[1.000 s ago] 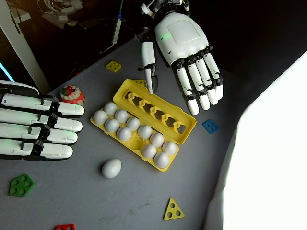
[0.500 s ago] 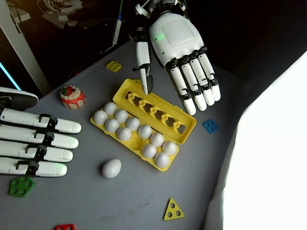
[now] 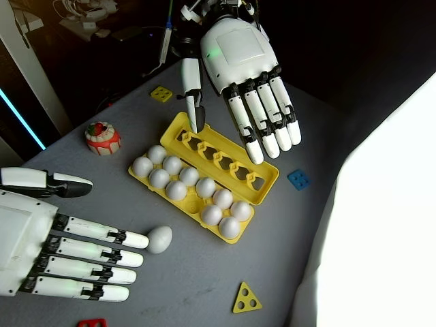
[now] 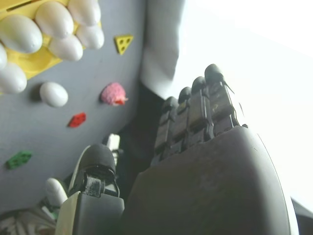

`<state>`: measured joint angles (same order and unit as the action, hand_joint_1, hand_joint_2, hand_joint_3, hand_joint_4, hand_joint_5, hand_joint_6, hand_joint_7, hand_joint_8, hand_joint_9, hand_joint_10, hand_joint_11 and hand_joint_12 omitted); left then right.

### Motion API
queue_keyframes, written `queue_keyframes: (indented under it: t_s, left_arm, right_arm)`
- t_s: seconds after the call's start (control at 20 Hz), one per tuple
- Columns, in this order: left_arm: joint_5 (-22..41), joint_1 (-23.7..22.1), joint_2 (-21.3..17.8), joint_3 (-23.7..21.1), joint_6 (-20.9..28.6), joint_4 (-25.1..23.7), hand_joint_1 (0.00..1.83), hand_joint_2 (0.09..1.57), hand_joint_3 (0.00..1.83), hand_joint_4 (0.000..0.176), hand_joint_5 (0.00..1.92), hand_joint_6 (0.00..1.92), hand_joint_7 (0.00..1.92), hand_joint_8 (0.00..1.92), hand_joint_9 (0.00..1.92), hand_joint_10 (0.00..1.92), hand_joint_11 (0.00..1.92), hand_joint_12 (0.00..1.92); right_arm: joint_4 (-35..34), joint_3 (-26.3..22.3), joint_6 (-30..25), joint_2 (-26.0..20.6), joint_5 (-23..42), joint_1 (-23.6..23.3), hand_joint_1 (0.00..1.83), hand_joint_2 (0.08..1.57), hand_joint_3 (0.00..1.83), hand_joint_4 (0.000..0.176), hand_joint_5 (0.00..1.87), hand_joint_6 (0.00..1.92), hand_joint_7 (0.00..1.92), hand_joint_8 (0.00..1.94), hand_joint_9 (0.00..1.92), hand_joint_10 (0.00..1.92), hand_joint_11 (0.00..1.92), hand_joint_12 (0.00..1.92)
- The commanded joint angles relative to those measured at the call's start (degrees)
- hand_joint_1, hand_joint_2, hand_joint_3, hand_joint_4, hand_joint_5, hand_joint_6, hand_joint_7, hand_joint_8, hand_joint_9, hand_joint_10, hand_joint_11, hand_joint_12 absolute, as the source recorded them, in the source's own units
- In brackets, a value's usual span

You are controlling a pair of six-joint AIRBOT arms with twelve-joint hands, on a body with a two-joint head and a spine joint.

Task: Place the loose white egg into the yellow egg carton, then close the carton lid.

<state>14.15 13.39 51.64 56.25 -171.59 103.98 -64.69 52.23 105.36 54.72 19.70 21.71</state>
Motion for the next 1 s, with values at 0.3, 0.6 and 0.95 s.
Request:
queue_keyframes:
  t_s: [0.3, 0.6, 0.95]
  left_arm:
    - [-0.9, -1.7, 0.7, -0.9, -0.2, 0.8, 0.05, 1.33, 0.00, 0.000, 0.08, 0.00, 0.07, 0.00, 0.06, 0.00, 0.00, 0.28]
    - [-1.2, -1.6, 0.6, -2.1, -0.2, -0.3, 0.06, 1.32, 0.00, 0.000, 0.11, 0.01, 0.08, 0.00, 0.08, 0.01, 0.00, 0.38]
    - [0.4, -0.4, 1.6, -3.2, -0.2, -0.3, 0.03, 1.34, 0.00, 0.000, 0.09, 0.00, 0.08, 0.00, 0.07, 0.00, 0.00, 0.35]
  right_arm:
    - [0.3, 4.8, 0.3, 5.8, 6.8, 0.8, 1.05, 1.07, 0.00, 0.000, 0.00, 0.00, 0.00, 0.00, 0.00, 0.00, 0.00, 0.00]
    - [-5.5, 6.1, 3.2, 8.9, 5.5, 0.1, 1.02, 1.08, 0.00, 0.000, 0.00, 0.00, 0.00, 0.00, 0.00, 0.00, 0.00, 0.00]
    - [-12.3, 10.2, 5.0, 12.4, 3.2, 0.1, 1.03, 1.09, 0.00, 0.000, 0.00, 0.00, 0.00, 0.00, 0.00, 0.00, 0.00, 0.00]
